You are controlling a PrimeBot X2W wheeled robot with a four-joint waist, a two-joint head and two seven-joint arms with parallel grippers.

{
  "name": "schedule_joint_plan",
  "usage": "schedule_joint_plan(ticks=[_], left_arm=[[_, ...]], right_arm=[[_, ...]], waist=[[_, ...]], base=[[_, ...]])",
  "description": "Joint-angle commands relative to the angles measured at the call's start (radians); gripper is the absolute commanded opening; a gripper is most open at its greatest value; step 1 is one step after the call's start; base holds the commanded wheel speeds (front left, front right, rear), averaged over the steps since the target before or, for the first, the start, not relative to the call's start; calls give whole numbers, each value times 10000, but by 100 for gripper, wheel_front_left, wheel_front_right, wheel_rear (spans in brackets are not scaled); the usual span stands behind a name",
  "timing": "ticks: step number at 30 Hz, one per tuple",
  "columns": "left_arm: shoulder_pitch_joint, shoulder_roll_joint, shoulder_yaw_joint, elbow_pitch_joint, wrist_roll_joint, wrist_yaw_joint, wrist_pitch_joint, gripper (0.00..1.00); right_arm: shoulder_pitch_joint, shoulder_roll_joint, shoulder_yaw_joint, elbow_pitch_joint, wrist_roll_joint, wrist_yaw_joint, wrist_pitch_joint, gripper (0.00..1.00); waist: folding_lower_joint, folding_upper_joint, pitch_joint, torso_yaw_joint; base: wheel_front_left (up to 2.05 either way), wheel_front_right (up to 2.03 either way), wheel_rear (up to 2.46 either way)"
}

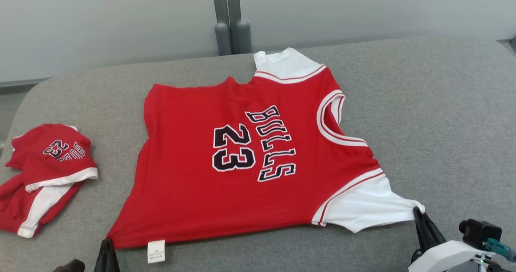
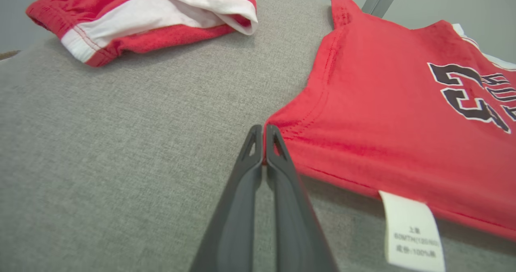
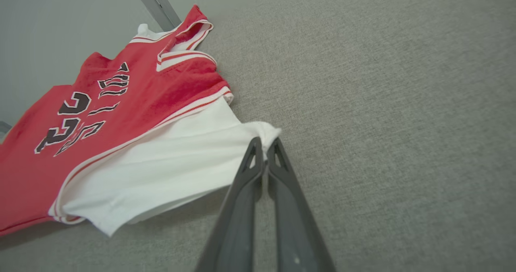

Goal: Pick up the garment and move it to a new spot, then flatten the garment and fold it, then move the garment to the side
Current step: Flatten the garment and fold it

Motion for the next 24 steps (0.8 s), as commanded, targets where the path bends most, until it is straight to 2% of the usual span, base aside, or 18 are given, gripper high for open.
schedule_joint_plan(ticks=[1, 7, 11, 17, 24], left_arm=[[282, 157, 187, -34, -118, 165, -7, 0], [773, 158, 226, -249, -368, 202, -7, 0], [545, 152, -34, -477, -346, 38, -7, 0], [-226, 133, -509, -666, -421, 64, -7, 0], [-1818, 123, -1036, -309, -272, 128, -7, 0]], right_arm=[[246, -177, -56, -16, 108, -45, -32, 0], [648, -216, -168, -246, 301, -45, -32, 0], [470, -180, -211, -537, 245, -45, -32, 0], [-536, -19, -154, -650, 143, -44, -32, 0], [-2420, -49, 211, 73, -139, -33, -31, 0]], waist=[[1, 0, -456, 56], [1, 0, -618, 38], [1, 0, -565, 108], [1, 0, -287, 202], [1, 0, 534, 334]], base=[[0, 0, 0], [0, 0, 0], [0, 0, 0], [0, 0, 0], [0, 0, 0]])
